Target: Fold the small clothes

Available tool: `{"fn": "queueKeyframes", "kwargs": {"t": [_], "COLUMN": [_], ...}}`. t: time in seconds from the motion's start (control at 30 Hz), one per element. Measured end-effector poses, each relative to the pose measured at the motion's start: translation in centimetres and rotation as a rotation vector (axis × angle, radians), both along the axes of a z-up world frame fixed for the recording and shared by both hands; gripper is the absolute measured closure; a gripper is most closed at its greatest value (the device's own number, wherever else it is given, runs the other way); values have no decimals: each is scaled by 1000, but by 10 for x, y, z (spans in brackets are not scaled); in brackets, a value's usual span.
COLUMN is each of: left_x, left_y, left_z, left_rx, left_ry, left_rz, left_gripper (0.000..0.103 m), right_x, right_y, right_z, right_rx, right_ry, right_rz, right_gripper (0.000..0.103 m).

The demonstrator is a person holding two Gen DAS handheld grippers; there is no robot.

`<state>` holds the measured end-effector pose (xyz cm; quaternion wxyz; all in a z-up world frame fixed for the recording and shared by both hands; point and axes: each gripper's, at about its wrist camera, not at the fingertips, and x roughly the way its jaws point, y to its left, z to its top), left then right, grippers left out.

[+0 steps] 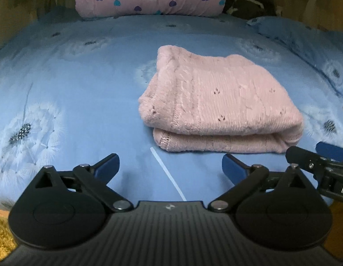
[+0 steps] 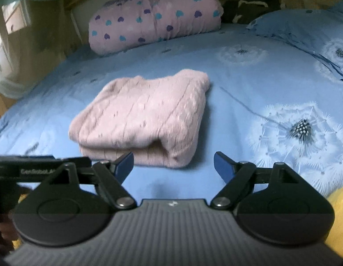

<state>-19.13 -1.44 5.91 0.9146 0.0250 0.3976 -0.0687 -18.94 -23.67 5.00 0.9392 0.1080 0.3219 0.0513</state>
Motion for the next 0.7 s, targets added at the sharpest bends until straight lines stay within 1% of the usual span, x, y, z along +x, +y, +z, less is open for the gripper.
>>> {"fn": "queueKeyframes", "kwargs": {"t": [0.07, 0.2, 0.33, 0.4, 0.47, 0.7], "left_x": [3, 14, 15, 15, 15, 14], "left_y": [-3, -6, -11, -11, -12, -12], "left_z": [-7, -22, -27, -29, -30, -31], "left_rx": [11, 0, 28, 31, 34, 40], "left_ry": [14, 75, 55, 50, 44, 39], "left_rz": [10, 44, 45, 47, 46, 45], "left_gripper": [2, 1, 0, 0, 0, 0], "right_x": [-3, -5, -1, 1, 2, 3], "right_y": [3, 10, 14, 15, 15, 15], "right_z": [-5, -13, -25, -34, -39, -42], "right_rx": [-33, -97, -151, -173, -171, -158], "right_ry": [-11, -27, -35, -21, -12, -24], "right_rz": [-2, -15, -25, -29, -33, -44], "right_gripper": [20, 20, 20, 20, 20, 18]}}
